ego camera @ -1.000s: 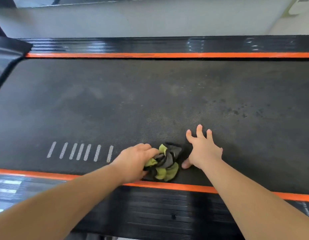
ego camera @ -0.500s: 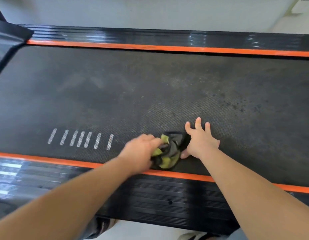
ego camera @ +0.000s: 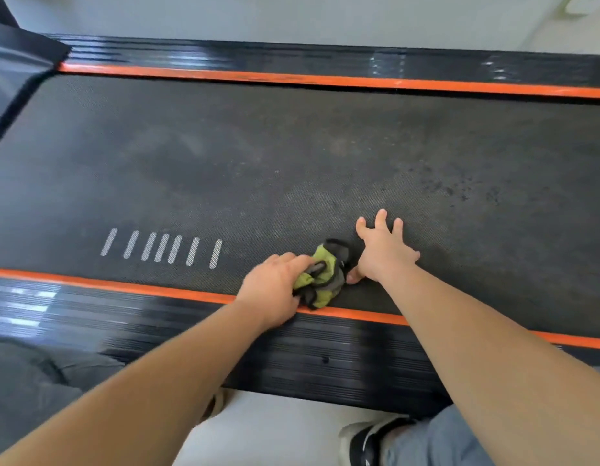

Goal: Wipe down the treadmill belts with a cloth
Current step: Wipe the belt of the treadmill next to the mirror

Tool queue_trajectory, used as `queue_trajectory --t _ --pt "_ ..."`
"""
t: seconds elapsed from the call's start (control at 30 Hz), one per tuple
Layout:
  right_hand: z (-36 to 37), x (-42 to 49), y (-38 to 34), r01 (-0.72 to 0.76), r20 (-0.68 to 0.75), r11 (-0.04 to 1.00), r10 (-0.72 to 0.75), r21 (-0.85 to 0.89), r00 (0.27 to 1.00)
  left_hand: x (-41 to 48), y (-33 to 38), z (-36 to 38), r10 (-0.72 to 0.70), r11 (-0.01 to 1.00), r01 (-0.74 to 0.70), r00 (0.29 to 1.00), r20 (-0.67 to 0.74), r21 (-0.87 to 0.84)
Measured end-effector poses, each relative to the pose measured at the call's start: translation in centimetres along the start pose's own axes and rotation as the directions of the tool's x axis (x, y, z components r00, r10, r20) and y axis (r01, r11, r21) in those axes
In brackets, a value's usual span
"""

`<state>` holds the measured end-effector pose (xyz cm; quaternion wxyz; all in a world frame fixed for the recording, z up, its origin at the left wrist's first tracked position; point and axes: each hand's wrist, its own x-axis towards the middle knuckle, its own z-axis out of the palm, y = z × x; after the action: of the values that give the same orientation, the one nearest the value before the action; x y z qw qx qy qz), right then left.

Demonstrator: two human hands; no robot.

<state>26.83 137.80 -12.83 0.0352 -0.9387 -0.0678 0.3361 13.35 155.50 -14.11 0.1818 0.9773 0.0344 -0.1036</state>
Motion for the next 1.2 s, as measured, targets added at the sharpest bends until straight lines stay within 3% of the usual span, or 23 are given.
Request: queue_trajectory --t 0.1,0.17,0.23,0.37,0.5,0.6,0.63,0.7,0.8,0.87,0.93,1.03,1.1,1.2 --pt "0.2 -0.8 0.3 0.033 -0.037 0.999 -0.032 0.028 0.999 -0.7 -2.7 -1.9 -0.144 0.989 0.146 0.989 -0.04 0.036" --pt "0.4 -1.3 0.6 0.067 -0.078 0.997 -0.064 0.041 0.995 -2.0 -3.7 -2.8 -0.276 0.961 0.275 0.957 -0.087 -0.025" --pt "0.7 -1.7 1.4 0.1 -0.132 0.994 -0.094 0.038 0.987 -3.4 -1.7 -3.0 -0.278 0.958 0.268 0.955 -0.101 -0.105" --pt "1.7 -2.9 3.7 0.161 -0.182 0.987 -0.159 -0.005 0.97 -5.8 6.1 0.2 -0.037 0.954 0.035 0.999 -0.002 -0.298" --pt "1.7 -4.2 6.0 0.166 -0.172 0.984 -0.174 -0.058 0.97 -8.7 9.8 3.7 0.375 0.927 -0.374 0.924 0.073 -0.023" --pt "1.5 -5.0 6.6 0.145 -0.156 0.989 -0.148 -0.033 0.977 -9.2 6.7 2.3 0.479 0.859 -0.487 0.873 0.09 0.159" --pt "1.6 -5.2 6.5 0.145 -0.157 0.989 -0.147 -0.021 0.977 -8.9 4.7 1.6 0.441 0.874 -0.438 0.897 0.038 0.211" --pt "1.7 -5.3 6.2 0.164 -0.162 0.986 -0.165 -0.018 0.973 -8.4 0.7 0.0 0.222 0.946 -0.193 0.971 -0.09 0.259" --pt "1.8 -5.3 5.5 0.191 -0.161 0.981 -0.194 -0.032 0.968 -8.3 0.1 -0.6 -0.148 0.973 0.18 0.967 -0.208 0.144" --pt "1.9 -4.9 5.1 0.176 -0.167 0.984 -0.18 -0.04 0.969 -8.5 3.5 0.8 -0.14 0.986 0.152 0.979 -0.148 0.069" --pt "1.8 -4.4 4.6 0.165 -0.172 0.984 -0.174 -0.065 0.969 -8.3 7.1 2.4 0.023 0.999 -0.024 0.999 -0.031 -0.039" --pt "1.2 -3.8 3.7 0.155 -0.237 0.979 -0.183 -0.131 0.954 -6.4 8.3 2.5 0.242 0.969 -0.236 0.968 0.07 -0.079" --pt "0.4 -3.5 3.1 0.133 -0.279 0.969 -0.19 -0.21 0.941 -4.3 6.6 0.8 0.137 0.99 -0.135 0.99 0.025 -0.048" --pt "-0.4 -2.5 2.7 0.119 -0.213 0.974 -0.159 -0.191 0.964 -0.8 1.3 -2.1 -0.204 0.978 0.206 0.976 -0.081 0.025"
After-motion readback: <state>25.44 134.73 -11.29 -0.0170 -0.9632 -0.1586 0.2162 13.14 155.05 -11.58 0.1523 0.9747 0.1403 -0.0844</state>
